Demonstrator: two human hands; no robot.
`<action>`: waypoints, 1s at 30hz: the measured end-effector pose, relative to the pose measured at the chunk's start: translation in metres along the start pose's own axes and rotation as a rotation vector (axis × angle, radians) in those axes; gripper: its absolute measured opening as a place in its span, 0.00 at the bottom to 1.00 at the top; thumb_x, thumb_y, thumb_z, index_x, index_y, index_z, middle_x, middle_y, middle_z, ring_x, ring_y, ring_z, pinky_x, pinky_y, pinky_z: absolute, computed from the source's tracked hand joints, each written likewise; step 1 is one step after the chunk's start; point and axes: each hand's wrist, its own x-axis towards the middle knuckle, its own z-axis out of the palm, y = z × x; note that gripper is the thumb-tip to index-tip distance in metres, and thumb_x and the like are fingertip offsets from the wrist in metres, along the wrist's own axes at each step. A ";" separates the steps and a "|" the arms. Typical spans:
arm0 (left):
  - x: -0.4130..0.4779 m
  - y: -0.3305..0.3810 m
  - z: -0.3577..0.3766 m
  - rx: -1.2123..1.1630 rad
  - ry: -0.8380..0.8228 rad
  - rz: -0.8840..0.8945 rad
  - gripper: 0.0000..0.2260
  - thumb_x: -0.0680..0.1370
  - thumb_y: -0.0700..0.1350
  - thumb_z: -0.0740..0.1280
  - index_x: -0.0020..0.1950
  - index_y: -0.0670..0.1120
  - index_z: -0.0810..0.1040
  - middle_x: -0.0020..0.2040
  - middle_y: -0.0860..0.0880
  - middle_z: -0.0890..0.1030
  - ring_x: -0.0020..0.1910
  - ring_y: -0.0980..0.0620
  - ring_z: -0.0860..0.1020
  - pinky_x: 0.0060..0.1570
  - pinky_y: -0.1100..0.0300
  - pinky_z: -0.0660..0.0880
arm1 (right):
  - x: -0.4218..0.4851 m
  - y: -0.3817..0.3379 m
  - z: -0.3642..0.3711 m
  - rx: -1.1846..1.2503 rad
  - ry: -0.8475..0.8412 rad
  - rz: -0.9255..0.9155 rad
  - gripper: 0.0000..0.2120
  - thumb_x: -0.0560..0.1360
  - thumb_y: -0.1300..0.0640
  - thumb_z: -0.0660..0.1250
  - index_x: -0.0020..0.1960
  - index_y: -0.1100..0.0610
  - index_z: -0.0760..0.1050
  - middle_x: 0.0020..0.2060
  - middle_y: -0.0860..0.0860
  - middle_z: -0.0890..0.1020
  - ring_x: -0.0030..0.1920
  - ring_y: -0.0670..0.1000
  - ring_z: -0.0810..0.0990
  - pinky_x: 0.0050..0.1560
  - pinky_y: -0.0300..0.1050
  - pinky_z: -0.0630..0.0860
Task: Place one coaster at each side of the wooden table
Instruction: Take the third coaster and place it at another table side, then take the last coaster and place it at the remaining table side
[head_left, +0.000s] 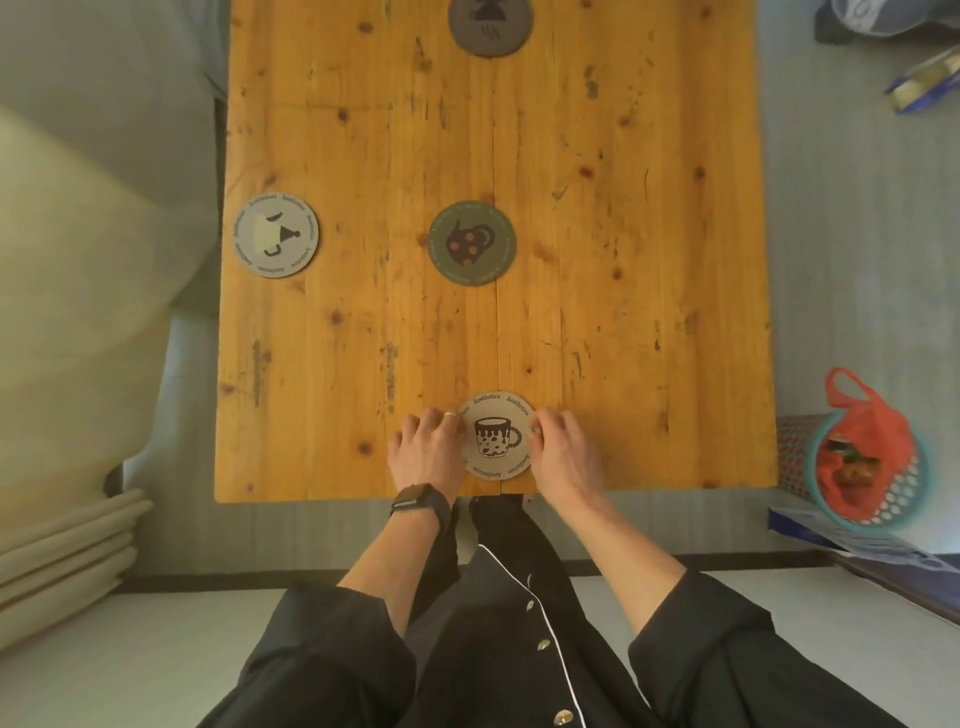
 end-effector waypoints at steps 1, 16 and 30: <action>-0.001 -0.002 0.001 0.062 0.005 0.052 0.10 0.79 0.45 0.62 0.59 0.53 0.78 0.57 0.51 0.79 0.58 0.45 0.73 0.54 0.52 0.68 | 0.000 0.003 0.000 -0.004 -0.025 -0.034 0.08 0.82 0.54 0.63 0.60 0.55 0.73 0.51 0.51 0.77 0.37 0.47 0.77 0.35 0.41 0.78; 0.122 0.029 -0.081 -0.398 -0.164 -0.250 0.25 0.74 0.58 0.62 0.69 0.50 0.69 0.66 0.45 0.72 0.63 0.41 0.73 0.61 0.43 0.74 | 0.100 -0.009 -0.062 0.032 -0.096 -0.001 0.23 0.80 0.49 0.64 0.73 0.51 0.67 0.74 0.53 0.63 0.66 0.53 0.73 0.58 0.44 0.77; 0.215 0.048 -0.102 -0.293 0.029 -0.171 0.31 0.72 0.56 0.73 0.69 0.45 0.67 0.69 0.45 0.67 0.66 0.39 0.67 0.65 0.46 0.69 | 0.148 -0.002 -0.062 -0.172 -0.292 0.130 0.42 0.76 0.29 0.52 0.73 0.35 0.22 0.71 0.47 0.18 0.72 0.58 0.19 0.70 0.76 0.37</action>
